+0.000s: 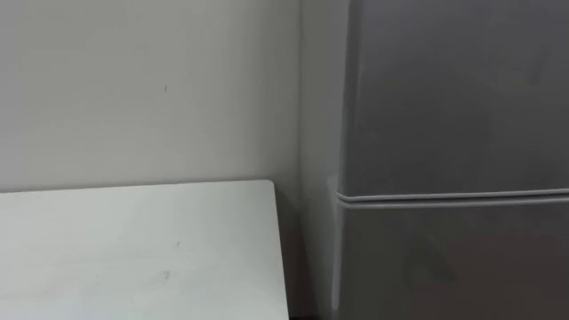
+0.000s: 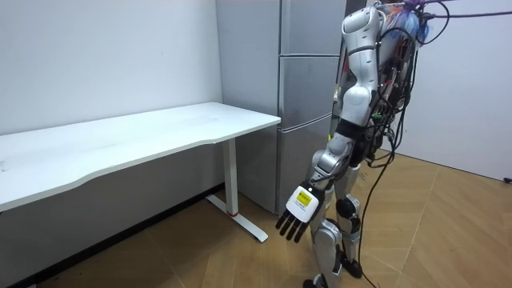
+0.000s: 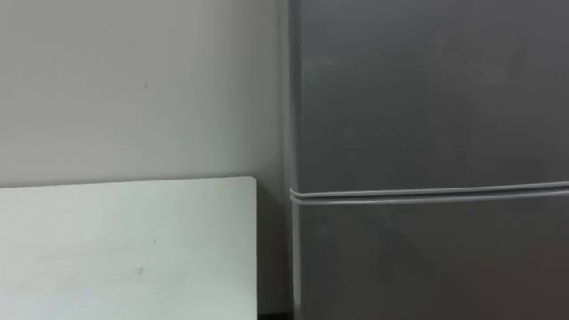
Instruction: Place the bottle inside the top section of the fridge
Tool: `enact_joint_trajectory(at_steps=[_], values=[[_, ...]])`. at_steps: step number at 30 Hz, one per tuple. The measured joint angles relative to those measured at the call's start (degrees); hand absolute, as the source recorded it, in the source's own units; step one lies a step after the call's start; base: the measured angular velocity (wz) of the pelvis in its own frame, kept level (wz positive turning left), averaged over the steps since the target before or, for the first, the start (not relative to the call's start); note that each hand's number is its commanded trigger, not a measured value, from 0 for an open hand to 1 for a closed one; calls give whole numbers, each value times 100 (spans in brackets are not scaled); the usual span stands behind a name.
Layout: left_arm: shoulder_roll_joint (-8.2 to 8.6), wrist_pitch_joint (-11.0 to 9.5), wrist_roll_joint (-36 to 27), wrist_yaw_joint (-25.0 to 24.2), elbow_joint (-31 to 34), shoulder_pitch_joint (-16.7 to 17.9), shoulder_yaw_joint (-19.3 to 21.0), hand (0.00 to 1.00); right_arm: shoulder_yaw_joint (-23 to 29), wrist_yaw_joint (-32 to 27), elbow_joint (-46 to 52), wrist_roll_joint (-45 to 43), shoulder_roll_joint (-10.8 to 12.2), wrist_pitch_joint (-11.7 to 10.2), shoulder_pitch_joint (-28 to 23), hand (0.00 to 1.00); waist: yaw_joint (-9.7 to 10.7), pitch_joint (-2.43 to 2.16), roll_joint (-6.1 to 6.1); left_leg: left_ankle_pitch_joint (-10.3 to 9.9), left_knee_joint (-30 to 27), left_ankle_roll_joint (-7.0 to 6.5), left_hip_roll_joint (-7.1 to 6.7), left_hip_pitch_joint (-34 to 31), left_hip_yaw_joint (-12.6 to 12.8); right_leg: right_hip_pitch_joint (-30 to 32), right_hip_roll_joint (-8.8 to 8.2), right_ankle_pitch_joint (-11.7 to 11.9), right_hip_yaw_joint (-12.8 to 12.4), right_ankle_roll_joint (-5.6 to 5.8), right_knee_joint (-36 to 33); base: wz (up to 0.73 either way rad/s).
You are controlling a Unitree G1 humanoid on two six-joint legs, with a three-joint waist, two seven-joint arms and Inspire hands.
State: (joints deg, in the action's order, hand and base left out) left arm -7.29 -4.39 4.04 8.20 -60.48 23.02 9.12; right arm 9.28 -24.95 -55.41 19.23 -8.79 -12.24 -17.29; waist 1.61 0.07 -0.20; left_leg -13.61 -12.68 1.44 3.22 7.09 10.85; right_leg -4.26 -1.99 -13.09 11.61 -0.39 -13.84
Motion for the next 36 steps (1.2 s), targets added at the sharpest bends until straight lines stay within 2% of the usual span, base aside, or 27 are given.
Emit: enact_joint_trajectory(at_steps=[3,8,13,20,30,36], values=[[5,5,4,25,4,-2,-108,0,-203,109,-21,-197,1,55,0,0,-27,1,-36,0,4,0,-2,-4,-3,4,-1,9,7,2,4,0],[7,26,10,5,7,-92,-370,0,-567,731,-128,-455,45,183,59,0,-42,2,-60,0,-17,0,2,-45,-17,18,3,17,6,-1,2,1],[8,49,26,-16,-11,-110,-448,0,-847,1325,-347,-454,85,272,109,0,-41,2,-58,0,-16,0,3,-47,-17,-9,1,17,18,0,2,0],[26,199,36,-39,-112,-284,-504,0,-927,1911,-768,-388,161,470,307,0,-28,8,-31,0,-22,0,-6,-36,-102,-71,-11,16,95,1,27,6],[17,266,38,-34,-259,-431,-608,0,-926,2408,-1144,-351,70,495,528,0,-32,16,-39,0,-27,1,-7,-40,-168,-84,-10,16,138,0,41,2],[13,304,54,-38,-266,-451,-703,0,-932,2604,-1210,-218,28,594,580,0,-33,20,-43,0,-26,1,-7,-40,-172,-85,-9,17,169,-1,58,0]])
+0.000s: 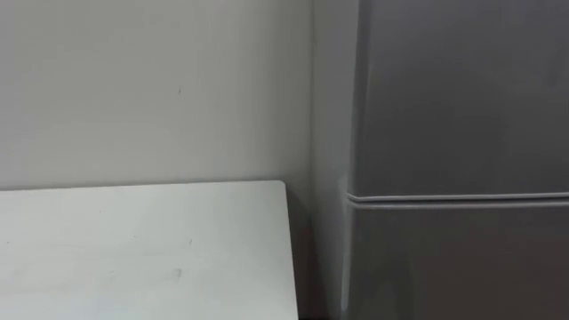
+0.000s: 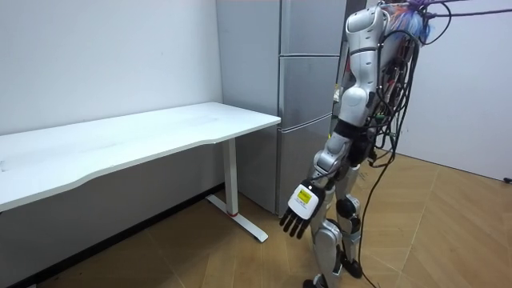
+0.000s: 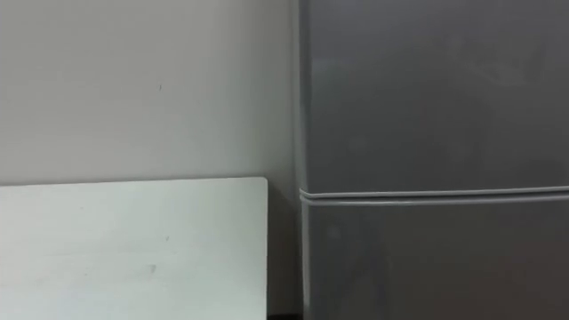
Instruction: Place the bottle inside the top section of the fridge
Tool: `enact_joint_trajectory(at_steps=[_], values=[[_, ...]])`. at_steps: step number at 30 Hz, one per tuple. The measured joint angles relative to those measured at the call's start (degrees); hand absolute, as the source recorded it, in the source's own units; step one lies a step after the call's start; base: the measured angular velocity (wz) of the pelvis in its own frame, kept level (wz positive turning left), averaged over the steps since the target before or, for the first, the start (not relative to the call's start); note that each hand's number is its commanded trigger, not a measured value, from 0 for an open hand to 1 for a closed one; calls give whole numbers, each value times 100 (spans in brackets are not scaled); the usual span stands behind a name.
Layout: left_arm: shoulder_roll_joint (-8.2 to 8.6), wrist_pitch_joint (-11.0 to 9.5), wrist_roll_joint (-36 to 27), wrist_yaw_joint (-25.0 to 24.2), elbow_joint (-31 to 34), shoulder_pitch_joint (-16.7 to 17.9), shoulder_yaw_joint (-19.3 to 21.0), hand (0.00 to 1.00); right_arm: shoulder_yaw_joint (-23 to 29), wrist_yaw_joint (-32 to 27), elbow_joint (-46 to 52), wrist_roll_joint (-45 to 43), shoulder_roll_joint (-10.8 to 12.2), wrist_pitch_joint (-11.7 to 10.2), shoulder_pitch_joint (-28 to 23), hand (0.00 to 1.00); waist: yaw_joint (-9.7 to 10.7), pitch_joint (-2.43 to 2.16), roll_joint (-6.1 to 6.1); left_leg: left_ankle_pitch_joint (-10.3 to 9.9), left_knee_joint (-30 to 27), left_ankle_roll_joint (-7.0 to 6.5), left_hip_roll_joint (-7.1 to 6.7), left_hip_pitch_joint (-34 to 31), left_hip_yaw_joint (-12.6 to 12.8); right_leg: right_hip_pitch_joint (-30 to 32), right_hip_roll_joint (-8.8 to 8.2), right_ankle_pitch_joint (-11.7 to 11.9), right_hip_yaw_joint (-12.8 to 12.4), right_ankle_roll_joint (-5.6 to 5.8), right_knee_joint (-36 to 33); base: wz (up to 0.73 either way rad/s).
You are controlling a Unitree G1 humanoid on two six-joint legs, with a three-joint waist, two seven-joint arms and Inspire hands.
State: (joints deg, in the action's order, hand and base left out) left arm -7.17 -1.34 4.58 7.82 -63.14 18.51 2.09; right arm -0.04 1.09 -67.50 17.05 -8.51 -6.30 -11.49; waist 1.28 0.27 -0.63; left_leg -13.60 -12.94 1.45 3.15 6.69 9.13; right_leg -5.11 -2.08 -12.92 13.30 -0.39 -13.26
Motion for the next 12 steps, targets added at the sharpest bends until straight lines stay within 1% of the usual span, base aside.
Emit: enact_joint_trajectory(at_steps=[5,12], values=[[-2,17,1,-37,0,-5,-6,0,-2,109,-116,101,-3,12,11,0,-1,5,8,0,0,0,-3,-4,-51,-54,-3,8,86,0,65,6],[-5,21,1,-100,-1,-5,-6,0,-7,158,-138,103,-5,12,25,0,-2,8,10,0,1,0,-2,-8,-61,-67,0,8,104,0,95,1]])
